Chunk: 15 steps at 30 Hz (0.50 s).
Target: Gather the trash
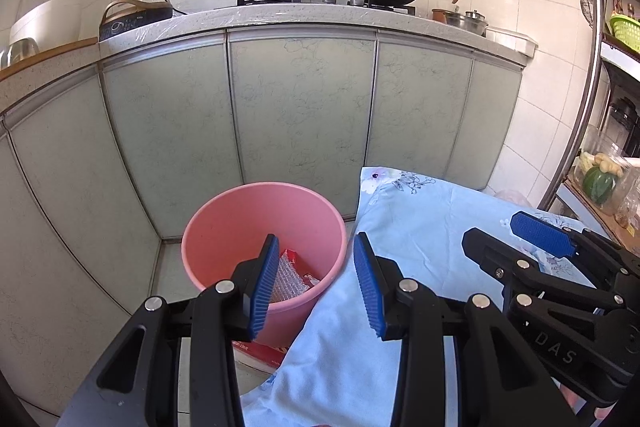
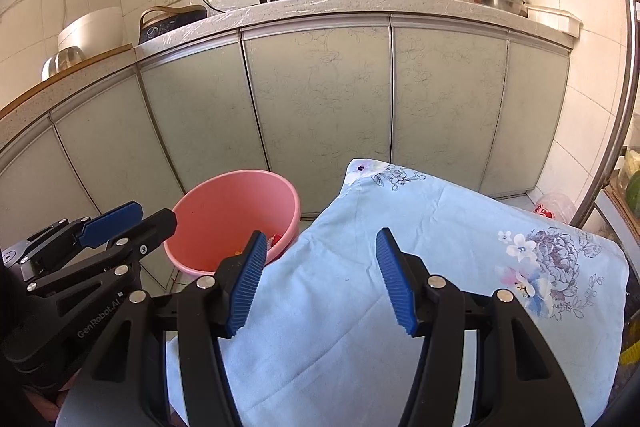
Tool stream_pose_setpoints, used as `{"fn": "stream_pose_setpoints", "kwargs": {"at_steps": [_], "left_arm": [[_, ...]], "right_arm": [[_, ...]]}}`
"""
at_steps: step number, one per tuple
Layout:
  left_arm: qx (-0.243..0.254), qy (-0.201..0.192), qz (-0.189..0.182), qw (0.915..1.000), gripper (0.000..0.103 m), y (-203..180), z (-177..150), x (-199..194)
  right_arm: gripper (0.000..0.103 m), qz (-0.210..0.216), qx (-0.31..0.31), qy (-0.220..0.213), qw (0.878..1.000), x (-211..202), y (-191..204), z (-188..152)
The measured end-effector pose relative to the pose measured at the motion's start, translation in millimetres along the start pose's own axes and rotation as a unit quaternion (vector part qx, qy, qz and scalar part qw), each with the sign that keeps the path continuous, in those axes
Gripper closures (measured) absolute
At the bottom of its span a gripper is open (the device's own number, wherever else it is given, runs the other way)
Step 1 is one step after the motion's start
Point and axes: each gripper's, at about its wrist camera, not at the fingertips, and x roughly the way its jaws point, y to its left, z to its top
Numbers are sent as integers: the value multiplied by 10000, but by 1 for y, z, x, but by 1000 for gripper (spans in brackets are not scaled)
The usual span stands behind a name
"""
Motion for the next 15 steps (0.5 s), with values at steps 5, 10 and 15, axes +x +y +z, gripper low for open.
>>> {"fn": "stream_pose_setpoints", "kwargs": {"at_steps": [5,10,15], "left_arm": [[22,-22,-30,10000,65,0,0,-4],[50,-63,-47,10000,65,-2,-1,-9],[60,-78,-68,9999,65,-2,-2,-12]], "right_arm": [[45,-25,-15,-31,10000,-5,-1,-2],[45,-42,-25,-62,10000,-10,0,-3],[45,-50,-29,-89,9999,-13,0,-4]]}}
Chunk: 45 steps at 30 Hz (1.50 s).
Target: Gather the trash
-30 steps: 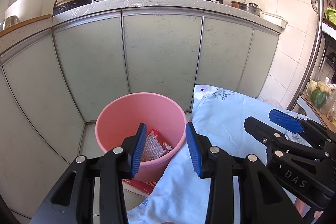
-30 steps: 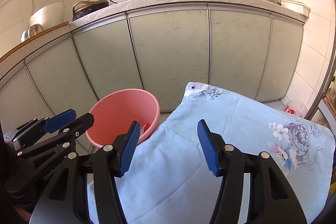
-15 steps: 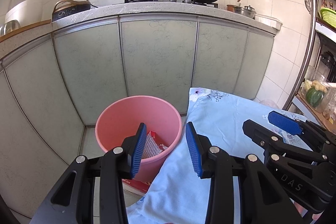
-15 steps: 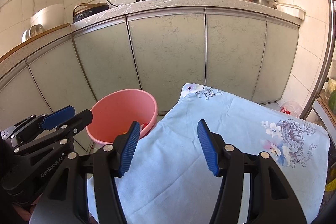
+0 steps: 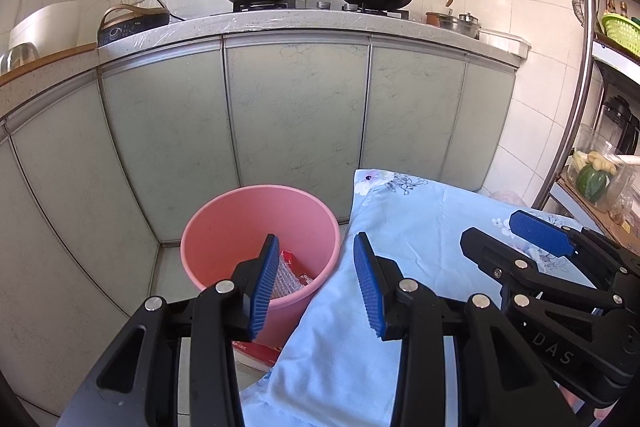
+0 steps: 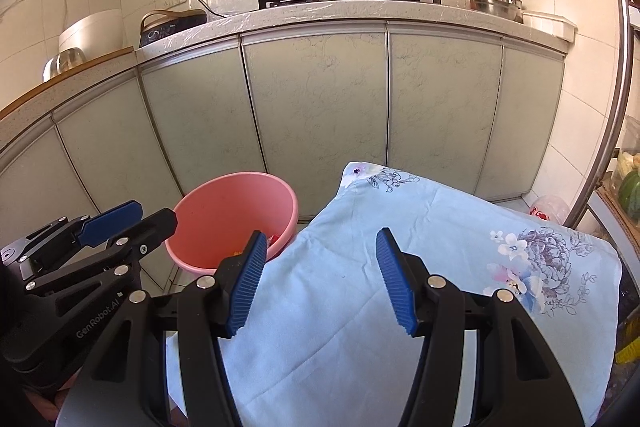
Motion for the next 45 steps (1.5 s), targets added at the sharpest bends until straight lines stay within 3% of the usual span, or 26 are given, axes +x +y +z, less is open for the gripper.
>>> {"fn": "stream_pose_setpoints", "kwargs": {"at_steps": [45], "left_arm": [[100,-8,-3,9999,65,-8,0,-6]], "right_arm": [[45,-34,63,-64,10000,-10,-4,-3]]}}
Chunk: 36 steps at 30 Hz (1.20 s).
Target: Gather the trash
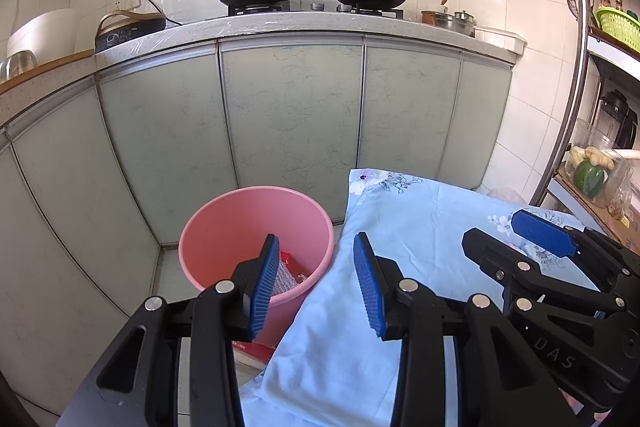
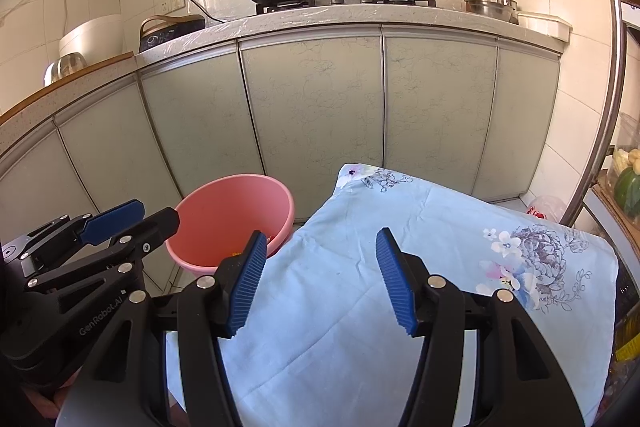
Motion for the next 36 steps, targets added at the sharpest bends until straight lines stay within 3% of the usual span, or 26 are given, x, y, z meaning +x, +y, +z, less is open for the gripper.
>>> {"fn": "stream_pose_setpoints", "kwargs": {"at_steps": [36], "left_arm": [[53,136,10,9999,65,-3,-1,11]], "right_arm": [[45,12,23,38,10000,1,-5,-5]]}}
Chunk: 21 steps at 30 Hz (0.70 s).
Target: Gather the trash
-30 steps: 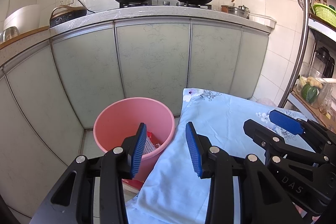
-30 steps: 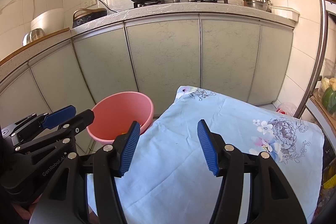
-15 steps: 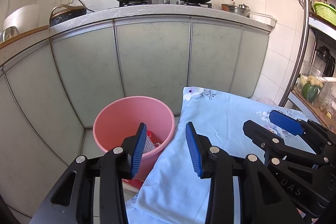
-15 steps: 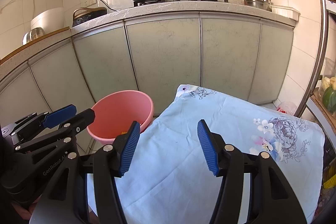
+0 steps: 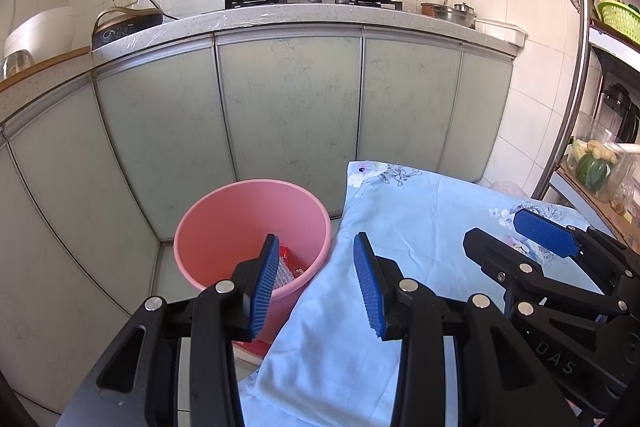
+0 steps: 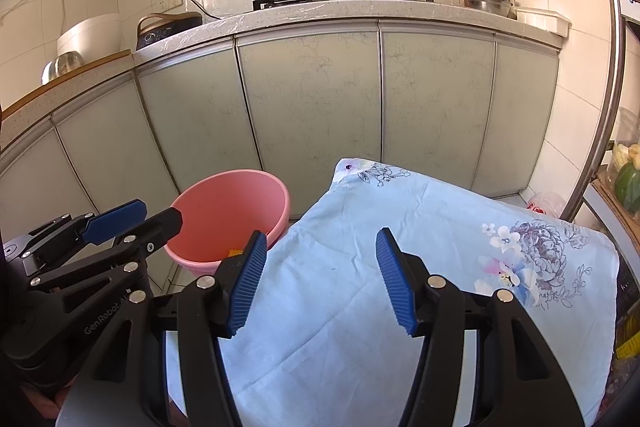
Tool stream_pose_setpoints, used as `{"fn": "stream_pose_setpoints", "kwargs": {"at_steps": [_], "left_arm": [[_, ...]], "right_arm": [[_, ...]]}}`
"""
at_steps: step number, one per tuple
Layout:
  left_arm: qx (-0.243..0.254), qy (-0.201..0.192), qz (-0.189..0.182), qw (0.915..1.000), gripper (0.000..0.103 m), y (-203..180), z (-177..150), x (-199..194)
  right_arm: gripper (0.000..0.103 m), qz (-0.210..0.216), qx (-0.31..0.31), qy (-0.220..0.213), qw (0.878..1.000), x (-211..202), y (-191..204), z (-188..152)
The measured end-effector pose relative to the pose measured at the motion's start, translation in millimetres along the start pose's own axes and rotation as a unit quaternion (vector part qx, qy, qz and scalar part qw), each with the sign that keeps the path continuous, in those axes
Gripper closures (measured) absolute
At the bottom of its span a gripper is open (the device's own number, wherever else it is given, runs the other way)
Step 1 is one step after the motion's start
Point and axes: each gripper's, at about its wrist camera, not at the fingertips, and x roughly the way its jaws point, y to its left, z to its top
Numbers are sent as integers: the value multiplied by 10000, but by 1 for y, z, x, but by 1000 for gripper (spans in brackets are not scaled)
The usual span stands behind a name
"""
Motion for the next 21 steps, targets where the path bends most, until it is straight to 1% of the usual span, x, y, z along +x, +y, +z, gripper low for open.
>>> {"fn": "stream_pose_setpoints", "kwargs": {"at_steps": [14,21], "left_arm": [[62,87,38,9999,65,-5,0,10],[117,135,-4,9998,65,-11,2,15]], "right_arm": [[45,-18,49,84,10000,9,-9,-4],[45,-49,125,129,9998,13,-16,-5]]}}
